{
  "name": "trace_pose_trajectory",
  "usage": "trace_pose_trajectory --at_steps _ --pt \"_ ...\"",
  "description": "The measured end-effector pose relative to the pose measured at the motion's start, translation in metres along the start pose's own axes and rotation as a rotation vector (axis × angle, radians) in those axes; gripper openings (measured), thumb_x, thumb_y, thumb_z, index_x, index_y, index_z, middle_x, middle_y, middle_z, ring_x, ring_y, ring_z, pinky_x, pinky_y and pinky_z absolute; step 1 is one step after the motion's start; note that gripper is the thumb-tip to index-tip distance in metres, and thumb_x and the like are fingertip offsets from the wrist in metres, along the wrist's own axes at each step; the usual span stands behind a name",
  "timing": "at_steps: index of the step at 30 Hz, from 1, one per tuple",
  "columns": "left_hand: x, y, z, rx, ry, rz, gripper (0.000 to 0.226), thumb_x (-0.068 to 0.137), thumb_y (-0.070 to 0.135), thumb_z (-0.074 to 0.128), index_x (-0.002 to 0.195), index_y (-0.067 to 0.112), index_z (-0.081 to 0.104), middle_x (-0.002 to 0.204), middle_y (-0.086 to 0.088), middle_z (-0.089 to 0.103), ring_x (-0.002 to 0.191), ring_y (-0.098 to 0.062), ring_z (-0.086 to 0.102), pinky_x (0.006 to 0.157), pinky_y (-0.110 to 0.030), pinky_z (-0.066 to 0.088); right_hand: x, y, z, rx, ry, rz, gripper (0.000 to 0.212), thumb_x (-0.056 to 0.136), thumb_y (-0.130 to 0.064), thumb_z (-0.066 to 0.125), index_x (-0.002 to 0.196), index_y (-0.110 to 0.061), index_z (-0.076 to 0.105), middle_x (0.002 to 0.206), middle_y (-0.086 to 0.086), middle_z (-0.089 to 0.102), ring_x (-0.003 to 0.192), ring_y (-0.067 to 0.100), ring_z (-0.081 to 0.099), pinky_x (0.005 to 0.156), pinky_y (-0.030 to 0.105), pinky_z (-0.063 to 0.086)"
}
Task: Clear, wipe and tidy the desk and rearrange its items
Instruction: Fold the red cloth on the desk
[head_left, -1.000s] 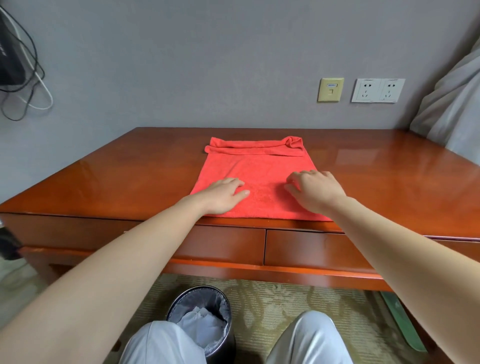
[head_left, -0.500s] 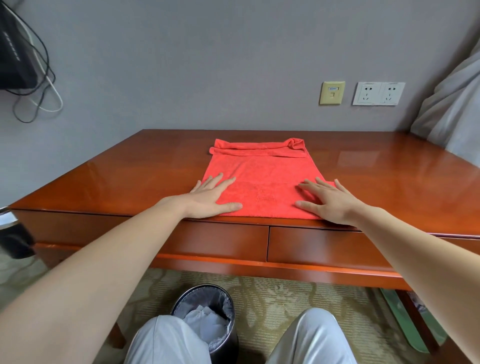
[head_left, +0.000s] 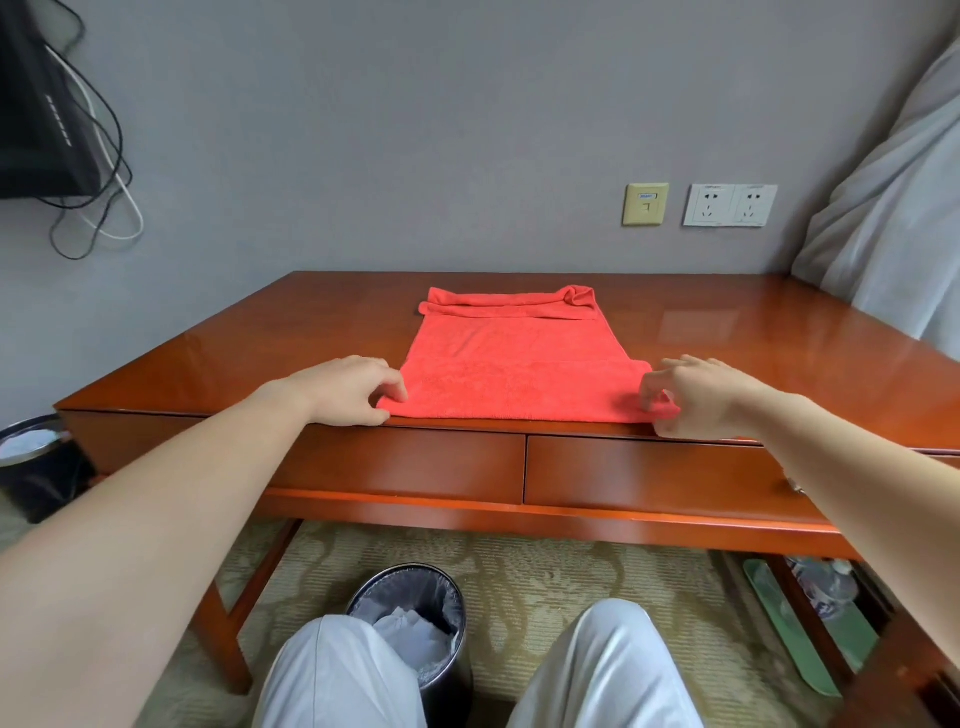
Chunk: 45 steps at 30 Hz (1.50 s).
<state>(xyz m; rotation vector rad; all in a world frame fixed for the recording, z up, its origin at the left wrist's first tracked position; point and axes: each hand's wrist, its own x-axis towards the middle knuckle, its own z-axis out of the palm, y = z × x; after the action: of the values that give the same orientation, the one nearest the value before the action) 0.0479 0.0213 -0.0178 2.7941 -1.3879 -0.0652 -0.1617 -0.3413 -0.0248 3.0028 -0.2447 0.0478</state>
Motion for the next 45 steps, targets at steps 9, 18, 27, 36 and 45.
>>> trace_pose_trajectory --at_steps 9,18,27,36,45 --pt "-0.001 0.017 0.006 0.158 0.133 -0.052 0.031 0.097 0.018 0.053 0.125 0.023 0.066 0.126 0.0 0.067 0.109 -0.018 0.064 0.091 -0.034 0.053 -0.008 0.0 0.012 -0.062 0.12 0.128 0.025 0.085 -0.025 0.051 0.105 -0.035 0.062 0.111 -0.002 0.065 0.099 0.029 0.062 0.075 0.034 0.052" --pt "-0.015 0.022 -0.015 0.121 0.199 -0.104 0.02 0.094 0.015 0.057 0.109 0.021 0.068 0.105 -0.002 0.068 0.094 -0.02 0.064 0.081 -0.037 0.055 -0.019 -0.005 -0.015 -0.025 0.127 0.153 0.012 0.089 -0.029 0.055 0.098 -0.037 0.057 0.1 -0.002 0.065 0.089 0.026 0.061 0.068 0.031 0.047" --pt "-0.055 0.03 -0.01 0.088 0.141 -0.09 0.016 0.092 0.015 0.061 0.103 0.022 0.07 0.107 -0.001 0.068 0.099 -0.018 0.064 0.086 -0.038 0.056 -0.05 -0.02 -0.03 -0.004 0.056 0.12 0.013 0.088 -0.028 0.06 0.085 -0.038 0.053 0.099 -0.01 0.065 0.09 0.022 0.06 0.067 0.029 0.045" --pt "-0.085 0.032 -0.03 0.021 -0.018 -0.089 0.011 0.087 0.023 0.063 0.089 0.033 0.066 0.097 0.015 0.062 0.098 -0.011 0.06 0.084 -0.039 0.053 -0.075 -0.028 -0.047 0.157 -0.075 0.068 0.016 0.079 -0.02 0.065 0.071 -0.033 0.062 0.078 -0.011 0.068 0.073 0.006 0.058 0.066 0.024 0.048" --pt "-0.037 0.011 -0.022 -0.423 0.285 -0.266 0.02 0.096 0.023 0.049 0.086 0.028 0.066 0.094 0.004 0.066 0.096 -0.019 0.06 0.086 -0.035 0.048 -0.032 -0.008 -0.042 0.485 0.211 0.244 0.014 0.083 -0.013 0.058 0.077 -0.023 0.065 0.08 -0.003 0.067 0.078 0.021 0.06 0.063 0.027 0.043"
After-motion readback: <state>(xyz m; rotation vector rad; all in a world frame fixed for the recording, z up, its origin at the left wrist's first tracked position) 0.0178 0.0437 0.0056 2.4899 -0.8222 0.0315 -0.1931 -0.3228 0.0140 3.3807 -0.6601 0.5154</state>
